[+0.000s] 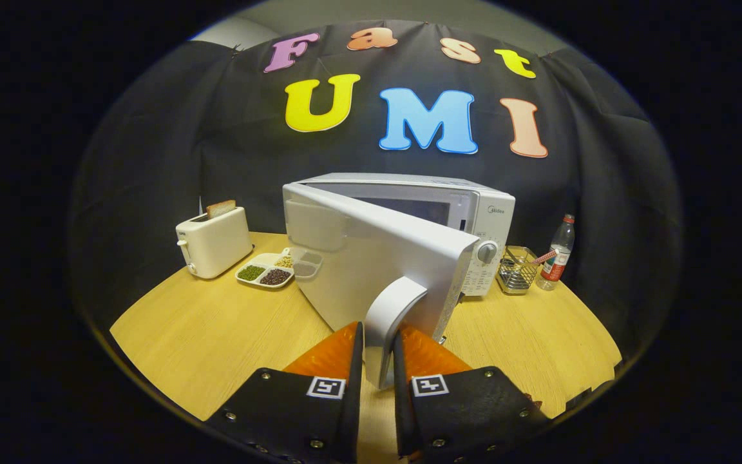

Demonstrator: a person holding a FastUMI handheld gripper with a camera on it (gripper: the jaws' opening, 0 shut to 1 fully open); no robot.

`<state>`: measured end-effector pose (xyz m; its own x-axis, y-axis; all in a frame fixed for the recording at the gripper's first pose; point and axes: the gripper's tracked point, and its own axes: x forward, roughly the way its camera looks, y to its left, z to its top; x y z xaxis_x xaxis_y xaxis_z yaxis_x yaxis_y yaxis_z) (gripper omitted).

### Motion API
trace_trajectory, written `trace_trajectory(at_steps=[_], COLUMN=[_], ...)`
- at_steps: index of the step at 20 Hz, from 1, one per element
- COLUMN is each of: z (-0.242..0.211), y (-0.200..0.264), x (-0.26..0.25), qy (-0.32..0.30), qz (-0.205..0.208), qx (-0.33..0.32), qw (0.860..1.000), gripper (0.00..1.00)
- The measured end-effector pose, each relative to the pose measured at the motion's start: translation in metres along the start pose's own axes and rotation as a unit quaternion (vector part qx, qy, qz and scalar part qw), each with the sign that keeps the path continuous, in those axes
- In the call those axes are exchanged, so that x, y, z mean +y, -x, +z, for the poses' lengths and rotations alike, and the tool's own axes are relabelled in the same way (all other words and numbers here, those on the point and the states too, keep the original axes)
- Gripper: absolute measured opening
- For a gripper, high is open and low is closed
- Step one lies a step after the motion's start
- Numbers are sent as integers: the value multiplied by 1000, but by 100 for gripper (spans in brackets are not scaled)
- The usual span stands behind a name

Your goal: Open the microwave, put the food inside, and close the microwave door.

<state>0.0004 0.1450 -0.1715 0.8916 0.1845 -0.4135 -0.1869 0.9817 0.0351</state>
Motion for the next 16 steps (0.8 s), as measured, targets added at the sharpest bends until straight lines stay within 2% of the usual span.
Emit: trace_trajectory(at_steps=[7,16], z=[-8,-22], y=[18,33], x=[44,101], qy=[-4,4], qz=[5,42], qx=[-6,8], qw=[1000,999], gripper=[25,25])
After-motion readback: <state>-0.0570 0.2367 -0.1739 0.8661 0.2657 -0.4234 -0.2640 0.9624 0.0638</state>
